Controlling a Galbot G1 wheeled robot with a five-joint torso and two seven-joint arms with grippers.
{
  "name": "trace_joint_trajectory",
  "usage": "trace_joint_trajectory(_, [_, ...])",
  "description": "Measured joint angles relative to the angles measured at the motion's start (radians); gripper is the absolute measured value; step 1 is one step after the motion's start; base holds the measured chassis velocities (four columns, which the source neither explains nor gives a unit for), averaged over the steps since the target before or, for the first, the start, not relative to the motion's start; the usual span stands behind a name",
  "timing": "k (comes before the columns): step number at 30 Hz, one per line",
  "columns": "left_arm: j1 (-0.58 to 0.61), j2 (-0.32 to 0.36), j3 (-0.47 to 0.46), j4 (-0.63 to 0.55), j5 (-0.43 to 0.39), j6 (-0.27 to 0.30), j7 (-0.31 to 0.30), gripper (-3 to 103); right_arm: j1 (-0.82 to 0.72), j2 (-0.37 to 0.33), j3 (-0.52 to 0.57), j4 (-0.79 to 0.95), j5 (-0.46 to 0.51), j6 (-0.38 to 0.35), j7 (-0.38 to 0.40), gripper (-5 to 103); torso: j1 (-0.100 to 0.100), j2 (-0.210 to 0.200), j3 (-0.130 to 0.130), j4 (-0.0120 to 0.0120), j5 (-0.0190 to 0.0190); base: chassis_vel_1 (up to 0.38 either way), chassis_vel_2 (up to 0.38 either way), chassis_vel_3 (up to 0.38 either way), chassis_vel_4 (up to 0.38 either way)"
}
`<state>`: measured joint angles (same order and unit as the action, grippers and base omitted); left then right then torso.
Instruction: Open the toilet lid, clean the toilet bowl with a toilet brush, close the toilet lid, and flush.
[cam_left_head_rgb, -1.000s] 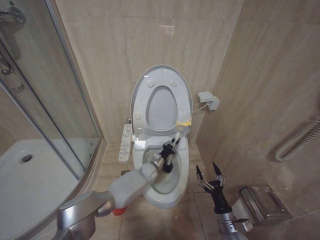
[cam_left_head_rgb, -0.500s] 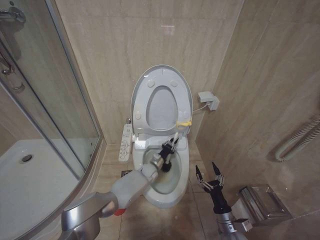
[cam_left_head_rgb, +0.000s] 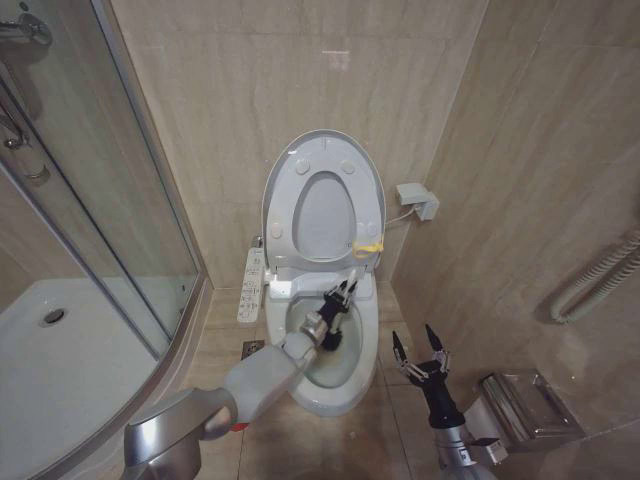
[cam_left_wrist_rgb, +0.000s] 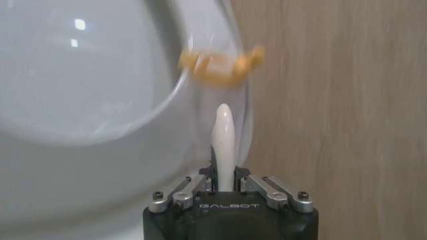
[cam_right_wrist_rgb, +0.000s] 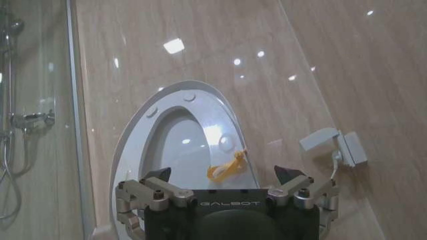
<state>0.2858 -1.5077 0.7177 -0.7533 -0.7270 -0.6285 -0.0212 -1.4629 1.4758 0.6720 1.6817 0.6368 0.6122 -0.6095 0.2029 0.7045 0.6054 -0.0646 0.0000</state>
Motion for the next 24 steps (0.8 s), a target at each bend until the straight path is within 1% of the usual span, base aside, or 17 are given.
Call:
trace_joint_trajectory(1, [-0.006,-0.007,-0.001,-0.007,-0.004,0.000,-0.001,19,0.000,0.000,0.000,0.000,0.000,0.000,0.000,100,0.000,0.000,0.000,-0.0004,-0.0002,0.000,0.000,0.000,0.000])
trace_joint_trajectory(5, [0.002,-0.005,0.011,0.028,0.001,0.000,0.002,19,-0.001,0.000,-0.002,0.004,-0.001,-0.001,0.000,100,0.000,0.000,0.000,0.0001,-0.0002,0.000,0.000,0.000,0.000])
trace_joint_trajectory(6, [0.007,-0.001,0.012,0.035,0.003,0.000,0.002,19,-0.001,0.000,-0.002,0.004,-0.001,-0.001,0.000,100,0.000,0.000,0.000,0.0003,-0.0001,0.000,0.000,0.000,0.000])
trace_joint_trajectory(7, [0.016,0.006,0.015,0.041,0.005,0.001,0.003,19,-0.002,0.000,-0.002,0.005,-0.001,-0.001,0.000,100,0.000,0.000,0.000,0.0012,0.0000,0.000,0.000,0.000,0.000])
trace_joint_trajectory(10, [0.022,0.017,0.016,0.034,0.005,0.003,0.004,19,-0.001,-0.003,-0.002,0.005,-0.001,-0.002,0.000,100,0.000,0.000,0.000,0.0016,0.0000,0.000,0.000,0.000,0.000])
trace_joint_trajectory(13, [-0.010,0.004,-0.005,-0.013,-0.010,0.003,0.002,19,0.002,-0.005,0.000,0.005,0.000,-0.003,0.002,100,0.000,0.000,0.000,0.0000,-0.0001,0.000,0.000,0.000,0.000])
trace_joint_trajectory(17, [-0.025,-0.011,-0.015,-0.006,-0.016,0.004,0.004,19,0.002,-0.001,-0.002,0.005,-0.001,-0.004,0.003,100,0.000,0.000,0.000,-0.0004,-0.0001,0.000,0.000,0.000,0.000])
trace_joint_trajectory(20, [-0.014,-0.006,-0.009,0.028,-0.014,0.004,0.010,19,0.000,0.001,-0.004,0.005,-0.002,-0.004,0.002,100,0.000,0.000,0.000,0.0001,0.0000,0.000,0.000,0.000,0.000])
trace_joint_trajectory(22, [0.011,0.011,0.000,0.039,-0.006,0.005,0.012,19,-0.001,0.000,-0.004,0.005,-0.002,-0.004,0.002,100,0.000,0.000,0.000,0.0015,0.0000,0.000,0.000,0.000,0.000])
trace_joint_trajectory(24, [0.016,0.015,0.001,0.039,-0.004,0.005,0.013,19,-0.001,-0.001,-0.004,0.005,-0.002,-0.004,0.002,100,0.000,0.000,0.000,0.0017,-0.0001,0.000,0.000,0.000,0.000])
